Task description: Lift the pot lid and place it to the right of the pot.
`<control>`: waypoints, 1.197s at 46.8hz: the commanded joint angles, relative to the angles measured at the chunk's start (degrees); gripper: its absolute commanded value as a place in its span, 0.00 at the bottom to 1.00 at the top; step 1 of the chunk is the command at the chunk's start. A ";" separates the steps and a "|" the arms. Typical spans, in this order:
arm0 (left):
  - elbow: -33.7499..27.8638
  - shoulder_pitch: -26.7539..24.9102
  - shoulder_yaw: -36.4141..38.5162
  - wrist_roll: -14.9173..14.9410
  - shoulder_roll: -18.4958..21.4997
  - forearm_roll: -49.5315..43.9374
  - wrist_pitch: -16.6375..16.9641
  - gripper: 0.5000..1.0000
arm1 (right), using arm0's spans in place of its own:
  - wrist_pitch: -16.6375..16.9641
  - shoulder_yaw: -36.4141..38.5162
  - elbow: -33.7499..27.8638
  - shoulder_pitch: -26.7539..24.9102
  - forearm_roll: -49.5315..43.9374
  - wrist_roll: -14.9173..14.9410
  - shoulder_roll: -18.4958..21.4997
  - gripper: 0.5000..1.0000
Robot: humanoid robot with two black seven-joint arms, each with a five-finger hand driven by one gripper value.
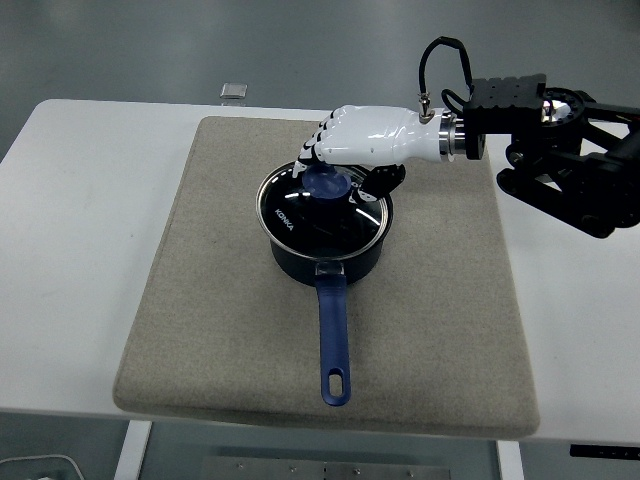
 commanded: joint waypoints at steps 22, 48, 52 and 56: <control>0.00 0.00 0.00 -0.06 0.00 -0.01 0.00 1.00 | 1.68 -2.89 0.10 2.02 -0.01 0.01 0.18 0.00; 0.00 0.00 0.00 -0.06 0.00 -0.01 0.00 1.00 | 1.68 -3.51 0.02 3.52 -0.10 0.01 0.27 0.00; 0.00 0.00 0.00 0.03 0.00 -0.01 0.00 1.00 | 1.77 -3.51 -0.25 4.05 -0.10 0.01 0.27 0.00; 0.00 0.00 0.00 0.03 0.00 -0.01 0.00 1.00 | 1.77 -3.51 -0.60 4.22 -0.10 0.01 0.27 0.00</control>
